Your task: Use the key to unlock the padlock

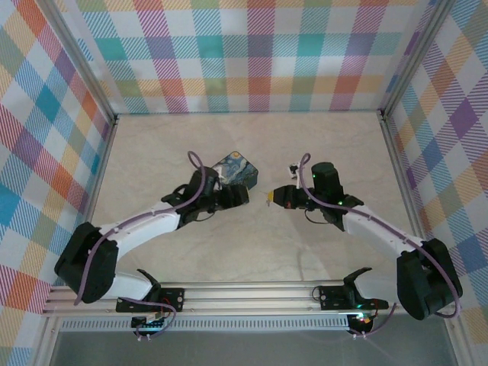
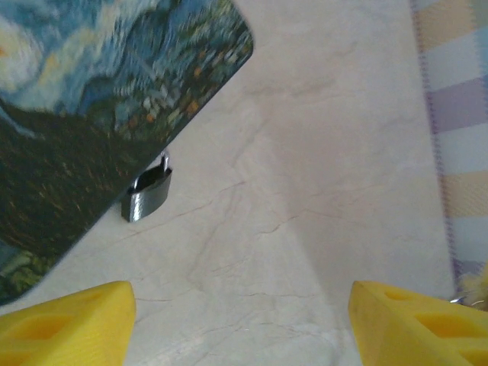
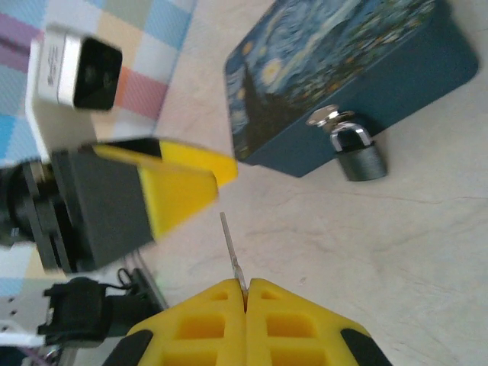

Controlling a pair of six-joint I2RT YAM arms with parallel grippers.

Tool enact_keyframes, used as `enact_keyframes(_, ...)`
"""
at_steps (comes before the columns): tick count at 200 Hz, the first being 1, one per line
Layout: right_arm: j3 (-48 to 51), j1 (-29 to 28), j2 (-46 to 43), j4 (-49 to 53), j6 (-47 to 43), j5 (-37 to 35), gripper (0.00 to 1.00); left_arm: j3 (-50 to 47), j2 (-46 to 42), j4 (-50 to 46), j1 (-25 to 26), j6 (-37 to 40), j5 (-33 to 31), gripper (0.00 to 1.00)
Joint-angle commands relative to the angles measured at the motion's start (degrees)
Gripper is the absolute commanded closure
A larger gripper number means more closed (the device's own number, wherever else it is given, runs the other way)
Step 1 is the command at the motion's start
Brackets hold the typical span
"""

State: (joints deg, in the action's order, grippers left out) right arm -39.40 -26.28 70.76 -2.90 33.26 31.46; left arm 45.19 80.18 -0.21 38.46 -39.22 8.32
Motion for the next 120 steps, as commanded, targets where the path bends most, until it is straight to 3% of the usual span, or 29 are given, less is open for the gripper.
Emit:
enact_keyframes(1,-4.37,-0.09,1.08,8.6,-3.38,-6.79,1.0,3.44,5.27,-4.3,3.86,-5.26,-16.28,0.25)
enact_keyframes(36,-5.95,1.33,1.13,13.34,-3.17,-10.63,1.0,11.14,14.78,-9.02,6.82,-7.13,-26.87,0.25)
enact_keyframes(86,-5.16,3.7,1.03,14.46,-4.66,-7.8,1.0,18.78,24.43,-13.0,9.94,-11.01,-35.26,0.26)
enact_keyframes(120,-3.99,5.56,0.59,14.15,-5.21,-6.11,1.0,25.81,30.03,-23.03,12.08,-15.84,-43.54,0.3)
